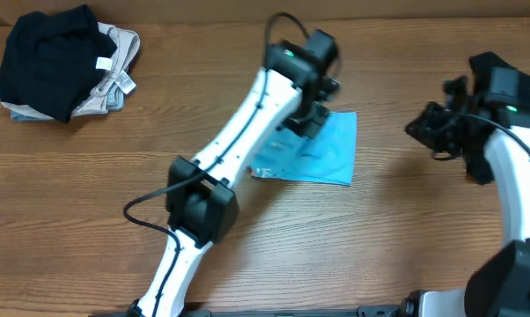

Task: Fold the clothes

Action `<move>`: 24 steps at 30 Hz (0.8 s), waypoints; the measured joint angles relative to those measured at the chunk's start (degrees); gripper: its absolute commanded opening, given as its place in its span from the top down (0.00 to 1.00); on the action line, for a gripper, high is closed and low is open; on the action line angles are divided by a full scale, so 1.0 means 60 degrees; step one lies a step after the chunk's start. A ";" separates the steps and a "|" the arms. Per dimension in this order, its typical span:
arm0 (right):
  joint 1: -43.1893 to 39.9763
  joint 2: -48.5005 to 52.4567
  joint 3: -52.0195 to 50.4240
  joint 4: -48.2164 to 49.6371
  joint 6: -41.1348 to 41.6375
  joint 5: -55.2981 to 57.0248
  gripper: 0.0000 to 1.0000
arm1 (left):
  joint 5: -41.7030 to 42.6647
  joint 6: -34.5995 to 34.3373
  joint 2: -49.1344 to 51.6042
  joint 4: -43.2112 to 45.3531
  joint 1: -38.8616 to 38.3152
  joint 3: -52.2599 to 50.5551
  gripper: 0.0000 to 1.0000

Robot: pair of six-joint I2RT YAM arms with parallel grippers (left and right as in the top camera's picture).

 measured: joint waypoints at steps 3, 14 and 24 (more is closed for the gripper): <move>-0.0248 -0.0018 0.0004 -0.0211 -0.0211 -0.0047 0.81 | 0.0000 -0.0200 0.0000 0.0244 -0.0393 0.0000 0.96; -0.0361 -0.0011 0.0004 0.0004 -0.0535 -0.0178 0.59 | 0.0987 -0.0710 0.0000 0.1534 -0.0765 0.0000 0.46; -0.0321 -0.0011 0.0004 0.0273 -0.0557 -0.0849 0.47 | 0.2222 -0.1031 0.0077 0.1650 -0.0641 0.0914 0.00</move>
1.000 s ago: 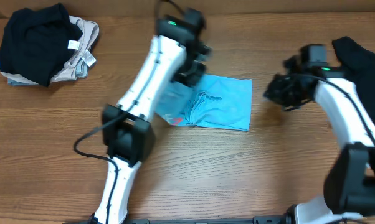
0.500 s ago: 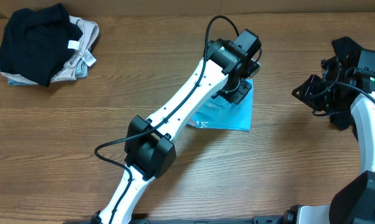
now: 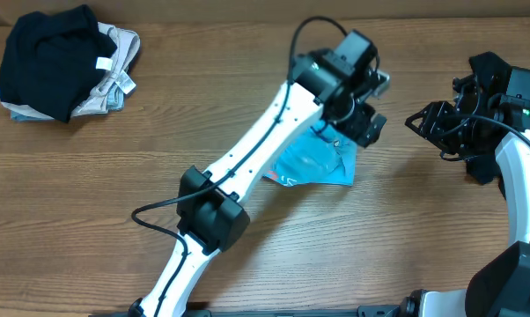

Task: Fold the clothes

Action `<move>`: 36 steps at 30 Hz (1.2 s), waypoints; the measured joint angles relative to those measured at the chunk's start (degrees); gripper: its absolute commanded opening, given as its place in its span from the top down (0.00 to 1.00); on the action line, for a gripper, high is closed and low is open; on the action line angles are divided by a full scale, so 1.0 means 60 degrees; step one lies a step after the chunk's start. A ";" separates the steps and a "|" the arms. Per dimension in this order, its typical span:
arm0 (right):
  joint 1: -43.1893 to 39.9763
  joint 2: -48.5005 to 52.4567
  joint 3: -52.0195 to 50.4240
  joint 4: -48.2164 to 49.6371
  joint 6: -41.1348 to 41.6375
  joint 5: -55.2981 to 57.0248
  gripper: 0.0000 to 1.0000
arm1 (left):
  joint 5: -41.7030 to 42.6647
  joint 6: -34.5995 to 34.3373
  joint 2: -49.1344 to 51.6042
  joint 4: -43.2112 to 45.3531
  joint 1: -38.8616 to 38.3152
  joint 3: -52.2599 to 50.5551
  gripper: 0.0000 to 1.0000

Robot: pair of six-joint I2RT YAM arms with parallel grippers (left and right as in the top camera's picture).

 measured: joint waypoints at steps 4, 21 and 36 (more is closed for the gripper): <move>0.0546 0.0000 0.0000 0.0186 -0.0149 -0.0011 0.36 | 0.0022 -0.0503 0.0058 -0.0685 0.0980 0.2146 0.00; 0.6907 0.0648 0.0007 0.3187 -0.1151 0.3395 0.23 | -0.0164 -0.0463 0.0044 -0.2495 0.5956 0.4189 0.00; 0.7202 0.2310 0.0015 0.3158 -0.1501 0.4022 0.90 | -0.0208 -0.0178 0.0044 -0.2546 0.6149 0.4189 0.00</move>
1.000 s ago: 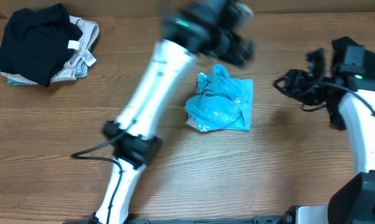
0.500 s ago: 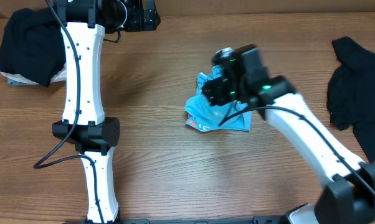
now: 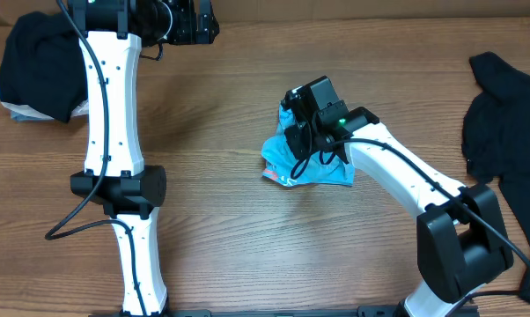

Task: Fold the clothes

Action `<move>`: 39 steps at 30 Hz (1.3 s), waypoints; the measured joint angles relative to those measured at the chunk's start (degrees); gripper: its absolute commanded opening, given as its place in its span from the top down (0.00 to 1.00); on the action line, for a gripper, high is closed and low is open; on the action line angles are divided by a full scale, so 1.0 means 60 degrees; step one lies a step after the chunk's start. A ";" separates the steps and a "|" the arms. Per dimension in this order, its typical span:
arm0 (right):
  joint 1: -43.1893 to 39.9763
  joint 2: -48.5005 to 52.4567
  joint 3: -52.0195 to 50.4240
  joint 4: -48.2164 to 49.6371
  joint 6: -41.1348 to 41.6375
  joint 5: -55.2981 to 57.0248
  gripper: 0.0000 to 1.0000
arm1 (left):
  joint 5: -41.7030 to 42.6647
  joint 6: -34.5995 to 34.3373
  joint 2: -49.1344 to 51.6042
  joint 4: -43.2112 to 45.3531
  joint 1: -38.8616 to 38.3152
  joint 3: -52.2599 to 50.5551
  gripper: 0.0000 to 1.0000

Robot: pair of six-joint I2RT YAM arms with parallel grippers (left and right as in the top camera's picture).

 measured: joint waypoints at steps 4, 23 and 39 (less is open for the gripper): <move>-0.0033 -0.0018 0.0007 -0.0783 0.0233 -0.0160 0.96 | 0.0000 0.0000 0.0000 -0.0160 0.0000 0.0000 0.00; -0.1475 -0.1541 -0.0412 -0.4914 0.2084 -0.0240 0.53 | -0.0004 0.0073 0.0000 -0.0408 -0.0004 0.0000 0.00; -0.1399 -0.0149 0.1428 -0.0623 0.0958 -0.0262 0.34 | -0.0004 0.0255 0.0000 -0.0419 -0.0004 0.0000 0.00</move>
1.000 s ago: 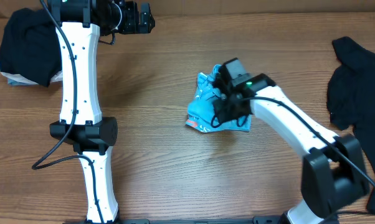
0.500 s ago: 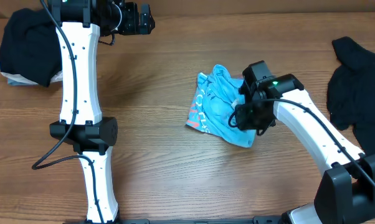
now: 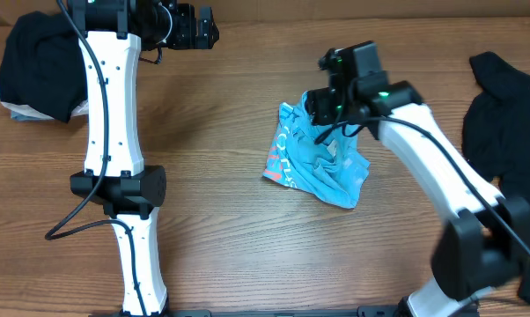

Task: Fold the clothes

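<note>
A light blue garment (image 3: pixel 316 163) with orange print lies crumpled at the table's middle. Its upper part is drawn up toward my right gripper (image 3: pixel 321 111), which is shut on the cloth at its top edge. My left gripper (image 3: pixel 209 26) is far away at the back of the table. It points right, stands open and holds nothing. A black garment (image 3: pixel 503 114) lies spread at the right edge.
A pile of dark and grey clothes (image 3: pixel 36 62) sits at the back left corner, partly behind the left arm (image 3: pixel 106 106). The left arm's base column stands at the front left. Bare wooden table (image 3: pixel 212 238) surrounds the blue garment.
My right gripper has shifted right and back from the blue garment's left side to its top. The garment now hangs from it, more spread out. The left arm has stayed put.
At first my left arm reached across to the flat blue garment while the right arm stayed at the far right. Then the left gripper was at its right corner and the cloth was bunched. Later the left arm was at the back left, and the right gripper took the cloth.
</note>
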Action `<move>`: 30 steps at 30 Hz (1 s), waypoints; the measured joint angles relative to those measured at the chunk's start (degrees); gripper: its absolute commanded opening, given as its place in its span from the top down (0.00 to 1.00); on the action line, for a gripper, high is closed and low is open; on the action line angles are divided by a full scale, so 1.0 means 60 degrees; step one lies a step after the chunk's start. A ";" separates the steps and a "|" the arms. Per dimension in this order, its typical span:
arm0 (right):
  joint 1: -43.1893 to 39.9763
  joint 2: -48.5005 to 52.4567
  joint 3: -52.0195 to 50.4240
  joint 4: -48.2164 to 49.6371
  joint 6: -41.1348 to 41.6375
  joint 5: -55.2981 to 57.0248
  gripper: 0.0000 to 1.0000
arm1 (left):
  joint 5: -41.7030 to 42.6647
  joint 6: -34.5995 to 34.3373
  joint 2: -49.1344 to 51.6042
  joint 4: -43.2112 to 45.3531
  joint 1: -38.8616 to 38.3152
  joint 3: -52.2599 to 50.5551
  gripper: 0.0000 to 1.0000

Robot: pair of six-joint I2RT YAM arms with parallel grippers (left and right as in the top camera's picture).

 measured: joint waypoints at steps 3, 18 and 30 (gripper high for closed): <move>0.0098 0.0874 0.0000 0.0375 -0.0098 -0.0004 0.34 | 0.0000 0.0004 0.0000 0.0004 0.0000 0.0000 0.00; -0.0069 0.1738 0.0000 0.0415 0.0448 0.0211 0.94 | -0.0324 0.0004 0.0000 0.0058 0.0000 0.0000 0.00; -0.2634 -0.0106 0.0397 -0.0546 0.0772 0.0495 0.31 | -0.0357 0.0011 0.0000 -0.0091 0.0000 0.0000 0.00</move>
